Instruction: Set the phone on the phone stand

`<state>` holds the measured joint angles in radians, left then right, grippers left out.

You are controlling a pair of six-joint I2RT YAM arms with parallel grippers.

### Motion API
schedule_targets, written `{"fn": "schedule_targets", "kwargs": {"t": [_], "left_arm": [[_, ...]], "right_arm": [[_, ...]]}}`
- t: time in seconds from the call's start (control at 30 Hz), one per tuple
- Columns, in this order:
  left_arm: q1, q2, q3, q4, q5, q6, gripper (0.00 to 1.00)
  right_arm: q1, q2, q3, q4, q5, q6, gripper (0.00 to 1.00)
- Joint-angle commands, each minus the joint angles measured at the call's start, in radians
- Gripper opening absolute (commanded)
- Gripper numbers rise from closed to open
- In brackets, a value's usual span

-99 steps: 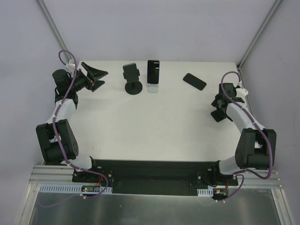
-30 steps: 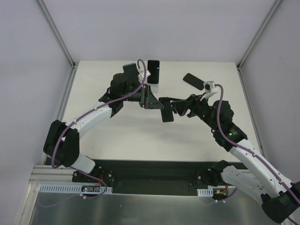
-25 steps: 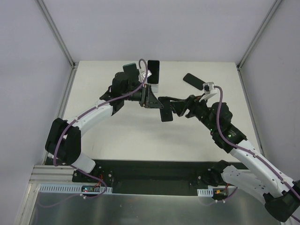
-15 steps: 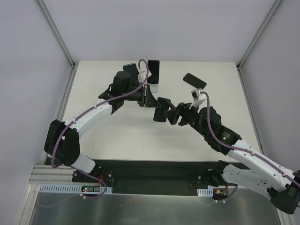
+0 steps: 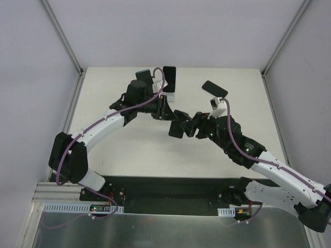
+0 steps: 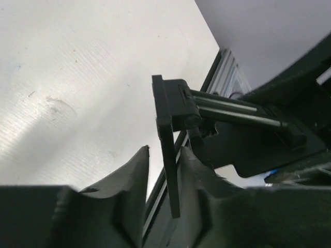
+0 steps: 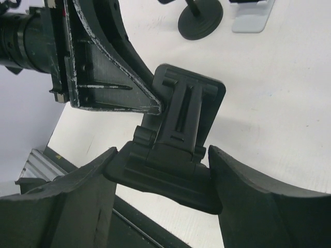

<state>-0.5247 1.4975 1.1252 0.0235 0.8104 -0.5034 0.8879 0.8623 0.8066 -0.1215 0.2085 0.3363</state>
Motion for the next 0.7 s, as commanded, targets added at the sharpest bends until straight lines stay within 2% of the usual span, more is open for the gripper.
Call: {"fn": "schedule_targets", "kwargs": {"t": [0.0,0.03,0.1,0.23,0.3,0.33,0.4,0.43,0.5,0.53,0.63,0.67], "left_arm": [[-0.006,0.012,0.032,0.033,-0.004,-0.011,0.46],[-0.011,0.012,0.028,0.048,0.004,-0.011,0.49],[-0.014,0.018,0.025,0.067,0.041,-0.032,0.50],[-0.014,0.032,0.030,0.081,0.072,-0.052,0.17],[-0.014,0.018,0.021,0.085,0.062,-0.038,0.11],[-0.014,0.015,0.022,0.085,0.059,-0.032,0.03],[-0.014,0.006,0.021,0.087,0.061,-0.029,0.00],[-0.012,-0.002,0.021,0.087,0.064,-0.032,0.00],[-0.011,-0.006,0.012,0.114,0.072,-0.070,0.00],[-0.011,-0.011,0.005,0.133,0.081,-0.090,0.00],[-0.005,-0.014,-0.027,0.228,0.105,-0.182,0.00],[0.002,-0.013,-0.048,0.266,0.139,-0.213,0.00]], "right_arm": [[-0.004,0.024,0.132,0.045,0.052,-0.029,0.01],[-0.006,0.029,0.135,0.055,0.055,-0.034,0.01],[-0.006,0.029,0.128,0.094,0.049,-0.051,0.01],[-0.006,0.040,0.126,0.117,0.022,-0.049,0.01],[-0.006,0.041,0.109,0.141,0.009,-0.045,0.01],[-0.004,0.040,0.103,0.141,-0.007,-0.049,0.01],[-0.006,0.035,0.091,0.126,-0.021,-0.062,0.14],[-0.004,0.032,0.082,0.114,-0.021,-0.071,0.33],[-0.003,0.023,0.072,0.073,-0.026,-0.086,0.55],[-0.003,0.012,0.062,0.062,-0.023,-0.089,0.72],[-0.003,-0.031,0.019,0.065,-0.037,-0.092,0.91],[-0.003,-0.040,0.013,0.066,-0.041,-0.091,0.93]]}}
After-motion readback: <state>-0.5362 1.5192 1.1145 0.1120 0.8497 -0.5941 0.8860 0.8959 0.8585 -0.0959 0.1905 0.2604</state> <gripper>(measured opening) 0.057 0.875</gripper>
